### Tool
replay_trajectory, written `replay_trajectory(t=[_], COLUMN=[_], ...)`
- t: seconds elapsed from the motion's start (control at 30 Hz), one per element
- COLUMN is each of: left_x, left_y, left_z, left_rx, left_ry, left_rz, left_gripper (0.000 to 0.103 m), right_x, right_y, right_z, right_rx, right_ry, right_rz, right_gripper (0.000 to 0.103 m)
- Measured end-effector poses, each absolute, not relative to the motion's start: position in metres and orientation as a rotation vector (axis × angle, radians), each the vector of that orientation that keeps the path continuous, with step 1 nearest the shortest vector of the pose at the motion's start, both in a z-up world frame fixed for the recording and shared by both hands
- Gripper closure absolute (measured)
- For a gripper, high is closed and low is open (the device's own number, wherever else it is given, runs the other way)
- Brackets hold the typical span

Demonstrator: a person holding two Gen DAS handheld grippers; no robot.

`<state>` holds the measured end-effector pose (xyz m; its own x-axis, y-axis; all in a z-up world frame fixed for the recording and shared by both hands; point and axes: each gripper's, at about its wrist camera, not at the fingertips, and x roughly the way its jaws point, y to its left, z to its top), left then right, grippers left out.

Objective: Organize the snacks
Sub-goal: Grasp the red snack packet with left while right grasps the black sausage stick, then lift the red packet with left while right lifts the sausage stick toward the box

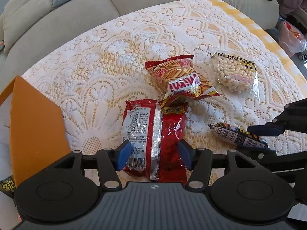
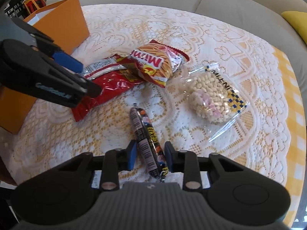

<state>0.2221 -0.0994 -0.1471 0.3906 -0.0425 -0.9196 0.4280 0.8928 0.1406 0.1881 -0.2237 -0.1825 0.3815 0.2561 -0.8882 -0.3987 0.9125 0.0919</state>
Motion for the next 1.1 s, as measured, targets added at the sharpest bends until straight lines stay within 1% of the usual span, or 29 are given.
replay_trajectory(t=[0.1,0.2,0.3,0.4,0.43,0.53,0.67,0.77,0.8,0.93,1.1], left_x=[0.222,0.220,0.217,0.217,0.216,0.220,0.225,0.228,0.228,0.226,0.219], left_y=[-0.105,-0.110,-0.115,-0.118,-0.118,-0.113,-0.103,-0.096,-0.096,-0.098,-0.098], left_z=[-0.151,-0.156,-0.161,-0.169,-0.171,-0.172,-0.172,-0.173,-0.172,-0.170,-0.163], left_rx=[0.408,0.438,0.492,0.544,0.551,0.511,0.450,0.403,0.398,0.386,0.376], left_ry=[1.126,1.116,1.097,1.091,1.083,1.090,1.103,1.111,1.114,1.115,1.116], left_rz=[-0.308,-0.298,-0.286,-0.272,-0.268,-0.273,-0.285,-0.294,-0.297,-0.296,-0.282], left_gripper=[0.026,0.020,0.017,0.017,0.015,0.013,0.009,0.010,0.014,0.020,0.022], right_x=[0.187,0.187,0.189,0.190,0.190,0.189,0.189,0.188,0.187,0.186,0.187], right_y=[-0.222,-0.222,-0.222,-0.222,-0.222,-0.222,-0.221,-0.221,-0.220,-0.220,-0.221], right_z=[-0.183,-0.183,-0.184,-0.184,-0.185,-0.185,-0.185,-0.184,-0.183,-0.183,-0.183], right_rx=[-0.159,-0.154,-0.149,-0.145,-0.144,-0.146,-0.154,-0.156,-0.157,-0.160,-0.156], right_ry=[1.102,1.104,1.106,1.106,1.106,1.106,1.103,1.104,1.104,1.103,1.102], right_rz=[0.421,0.419,0.417,0.416,0.417,0.418,0.420,0.423,0.424,0.427,0.423], right_gripper=[0.076,0.076,0.076,0.076,0.076,0.076,0.077,0.078,0.079,0.079,0.080])
